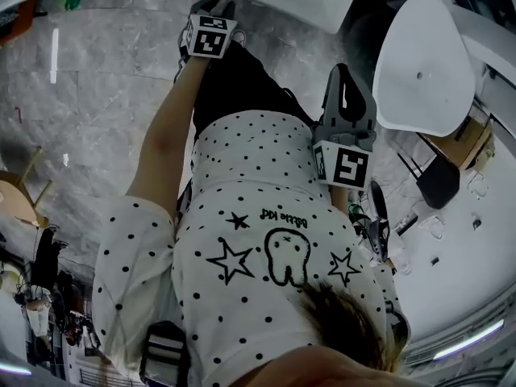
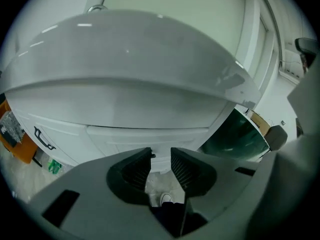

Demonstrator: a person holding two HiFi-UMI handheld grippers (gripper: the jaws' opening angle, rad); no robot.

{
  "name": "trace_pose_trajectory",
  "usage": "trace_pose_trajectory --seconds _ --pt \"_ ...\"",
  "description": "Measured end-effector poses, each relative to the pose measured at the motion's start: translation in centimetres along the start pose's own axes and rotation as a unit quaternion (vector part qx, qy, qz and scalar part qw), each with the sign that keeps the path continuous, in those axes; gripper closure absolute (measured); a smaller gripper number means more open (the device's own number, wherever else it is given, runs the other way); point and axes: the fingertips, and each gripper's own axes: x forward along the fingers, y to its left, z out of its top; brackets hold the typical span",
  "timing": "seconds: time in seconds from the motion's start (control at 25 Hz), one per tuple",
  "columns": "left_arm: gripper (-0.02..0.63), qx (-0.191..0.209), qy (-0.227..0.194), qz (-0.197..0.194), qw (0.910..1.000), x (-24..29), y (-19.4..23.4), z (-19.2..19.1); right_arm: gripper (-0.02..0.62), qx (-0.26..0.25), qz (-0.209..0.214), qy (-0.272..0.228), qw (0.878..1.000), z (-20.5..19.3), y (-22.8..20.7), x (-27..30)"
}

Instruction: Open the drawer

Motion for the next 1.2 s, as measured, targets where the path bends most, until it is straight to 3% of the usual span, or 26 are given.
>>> trace_pose_trajectory --seconds 0.52,1.2 --pt "0.479 -0.006 0.028 0.013 0.9995 8.3 3.6 -3.9 0.580 0.042 0.019 0.016 0.999 -0.5 1.6 4.2" --pt "0.466 0.004 0.035 0.007 0.9993 13.3 3.9 -4.0 0.580 0.065 0.015 0.046 0.997 -2.8 2.0 4.9"
